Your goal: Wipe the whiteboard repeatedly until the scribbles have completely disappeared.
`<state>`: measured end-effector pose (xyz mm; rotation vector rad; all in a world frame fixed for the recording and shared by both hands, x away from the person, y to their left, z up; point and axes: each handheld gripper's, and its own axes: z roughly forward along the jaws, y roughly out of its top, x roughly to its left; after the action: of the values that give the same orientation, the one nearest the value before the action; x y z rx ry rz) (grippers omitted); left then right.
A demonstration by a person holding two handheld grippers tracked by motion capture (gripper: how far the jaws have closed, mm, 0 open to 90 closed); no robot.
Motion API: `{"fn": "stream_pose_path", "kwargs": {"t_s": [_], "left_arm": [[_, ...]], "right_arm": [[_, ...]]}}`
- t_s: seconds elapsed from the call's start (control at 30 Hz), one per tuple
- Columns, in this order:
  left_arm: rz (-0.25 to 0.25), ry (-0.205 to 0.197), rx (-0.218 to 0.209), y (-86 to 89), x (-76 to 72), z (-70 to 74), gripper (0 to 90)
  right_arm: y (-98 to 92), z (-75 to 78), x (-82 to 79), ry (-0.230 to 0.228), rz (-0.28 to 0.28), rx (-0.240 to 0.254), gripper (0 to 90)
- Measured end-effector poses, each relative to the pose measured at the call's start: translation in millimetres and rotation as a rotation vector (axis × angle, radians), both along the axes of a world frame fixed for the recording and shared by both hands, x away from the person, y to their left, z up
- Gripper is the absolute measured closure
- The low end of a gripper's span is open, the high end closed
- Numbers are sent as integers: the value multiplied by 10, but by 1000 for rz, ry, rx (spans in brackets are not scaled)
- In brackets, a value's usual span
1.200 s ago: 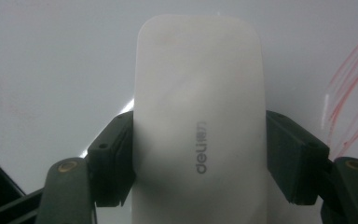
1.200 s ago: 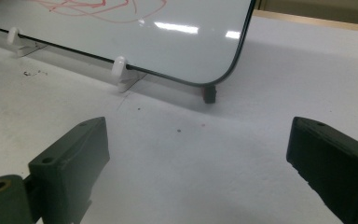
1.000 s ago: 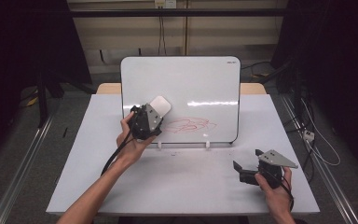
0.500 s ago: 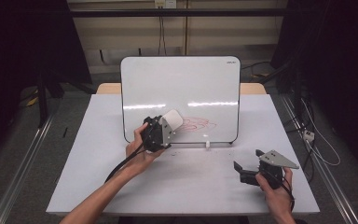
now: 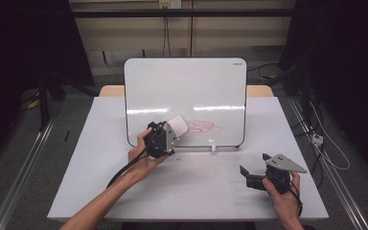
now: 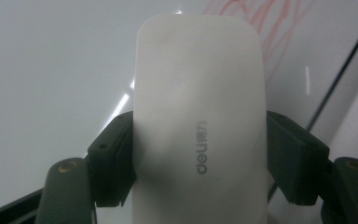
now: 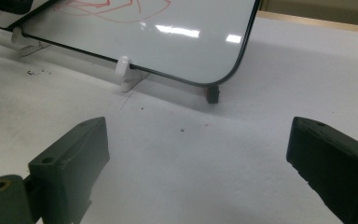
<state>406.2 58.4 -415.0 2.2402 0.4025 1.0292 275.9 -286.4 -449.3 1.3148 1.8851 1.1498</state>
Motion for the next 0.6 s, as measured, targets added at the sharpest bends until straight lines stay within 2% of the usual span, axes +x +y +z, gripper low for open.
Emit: {"fn": "stream_pose_path", "kwargs": {"t_s": [0.2, 0.33, 0.37, 0.4, 0.5, 0.53, 0.6], "left_arm": [[45, -12, -50, 77, 190, 204, 310], [88, -7, -115, 193, 325, 350, 311], [104, -5, -146, 223, 349, 367, 311], [111, -4, -159, 248, 367, 379, 310], [137, -27, -155, 210, 343, 353, 310], [158, -23, -171, 187, 328, 343, 311], [159, -19, -170, 171, 320, 337, 310]], "right_arm": [[-2, 1, -3, 0, -1, 1, 54], [-14, 2, -5, -1, -3, 4, 54], [-17, 3, -7, 0, -4, 7, 54], [-22, 3, -8, -1, -7, 6, 54], [-26, 2, -8, 1, -9, 7, 54], [-22, 3, -8, -1, -7, 6, 54], [-15, 5, -8, 0, -5, 7, 54]]}}
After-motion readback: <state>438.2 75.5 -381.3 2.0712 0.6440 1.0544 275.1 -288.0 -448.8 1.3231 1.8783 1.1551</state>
